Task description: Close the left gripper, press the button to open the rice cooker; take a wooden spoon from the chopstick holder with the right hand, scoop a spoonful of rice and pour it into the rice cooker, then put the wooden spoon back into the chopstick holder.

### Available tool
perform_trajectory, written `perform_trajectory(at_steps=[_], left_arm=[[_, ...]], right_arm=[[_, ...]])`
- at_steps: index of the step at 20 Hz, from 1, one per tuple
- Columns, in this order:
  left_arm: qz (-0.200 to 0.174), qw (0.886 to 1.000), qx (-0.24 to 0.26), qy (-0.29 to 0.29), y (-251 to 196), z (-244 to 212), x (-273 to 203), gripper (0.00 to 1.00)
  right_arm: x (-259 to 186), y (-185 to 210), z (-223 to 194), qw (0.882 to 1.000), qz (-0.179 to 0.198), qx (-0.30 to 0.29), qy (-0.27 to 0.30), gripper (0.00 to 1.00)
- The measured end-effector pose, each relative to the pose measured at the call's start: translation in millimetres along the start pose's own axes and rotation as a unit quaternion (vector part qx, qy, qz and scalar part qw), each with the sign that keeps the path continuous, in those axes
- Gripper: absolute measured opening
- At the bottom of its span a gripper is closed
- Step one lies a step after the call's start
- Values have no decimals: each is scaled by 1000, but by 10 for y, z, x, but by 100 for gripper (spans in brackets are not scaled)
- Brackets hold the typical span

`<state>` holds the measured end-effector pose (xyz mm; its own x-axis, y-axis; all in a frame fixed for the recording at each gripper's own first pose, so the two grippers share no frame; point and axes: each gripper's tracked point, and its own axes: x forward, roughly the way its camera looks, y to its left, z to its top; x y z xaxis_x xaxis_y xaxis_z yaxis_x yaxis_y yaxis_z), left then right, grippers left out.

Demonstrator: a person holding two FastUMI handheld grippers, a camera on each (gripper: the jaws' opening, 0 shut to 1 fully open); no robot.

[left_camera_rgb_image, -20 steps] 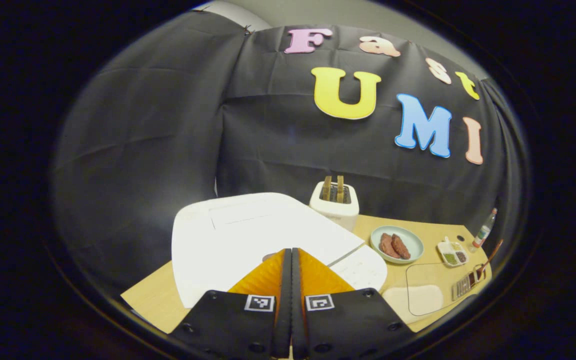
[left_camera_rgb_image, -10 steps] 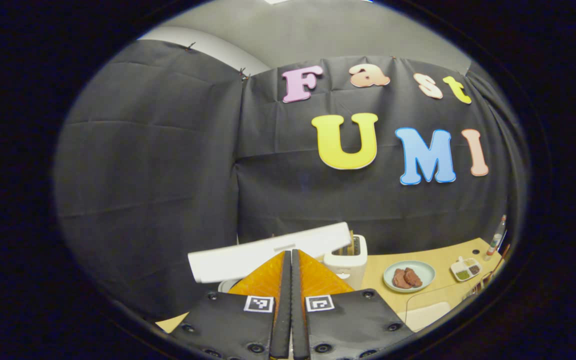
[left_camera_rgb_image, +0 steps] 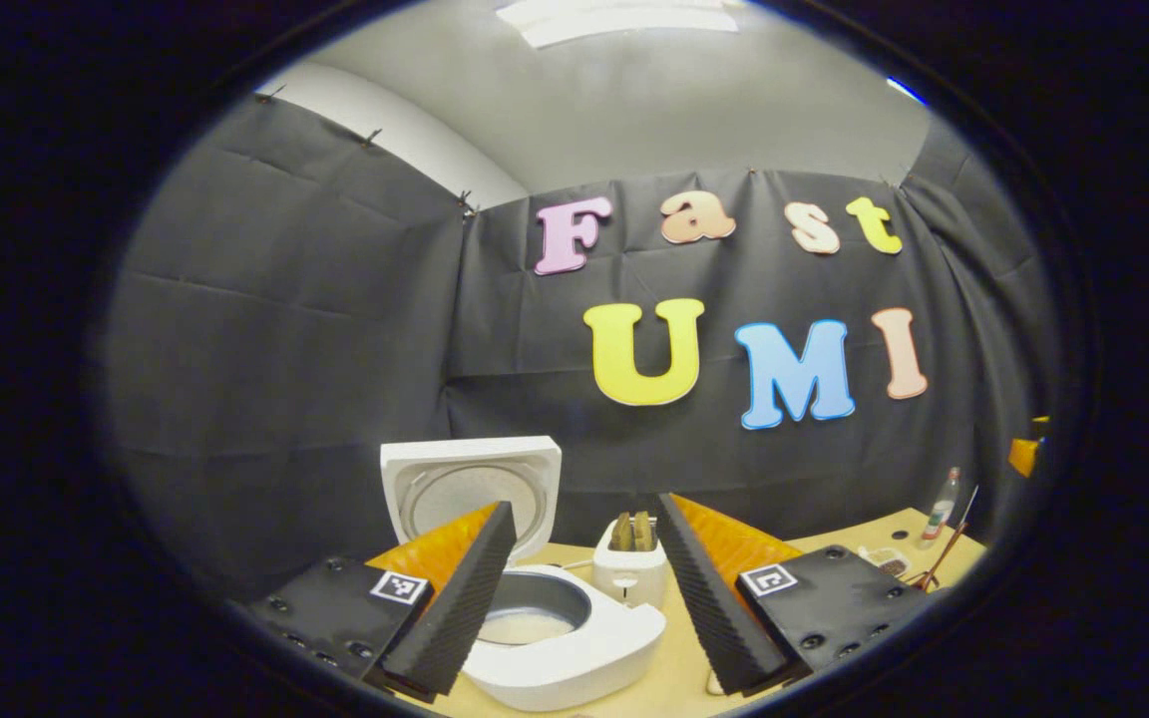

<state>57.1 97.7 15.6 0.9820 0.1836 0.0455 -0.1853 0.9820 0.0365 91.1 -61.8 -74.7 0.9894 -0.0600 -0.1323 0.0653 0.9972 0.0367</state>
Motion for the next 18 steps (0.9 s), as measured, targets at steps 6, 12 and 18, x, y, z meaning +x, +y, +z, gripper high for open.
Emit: perform_trajectory(at_steps=[6,12,18], left_arm=[[0,1000,-4,4,-69,12,-383,98],[12,1000,16,22,-30,-80,-604,98],[31,999,18,31,70,-101,-701,98]], right_arm=[[399,-170,-431,998,3,23,56,96],[696,-298,-1005,991,-4,39,125,96],[803,-233,-1604,977,6,68,204,96]])
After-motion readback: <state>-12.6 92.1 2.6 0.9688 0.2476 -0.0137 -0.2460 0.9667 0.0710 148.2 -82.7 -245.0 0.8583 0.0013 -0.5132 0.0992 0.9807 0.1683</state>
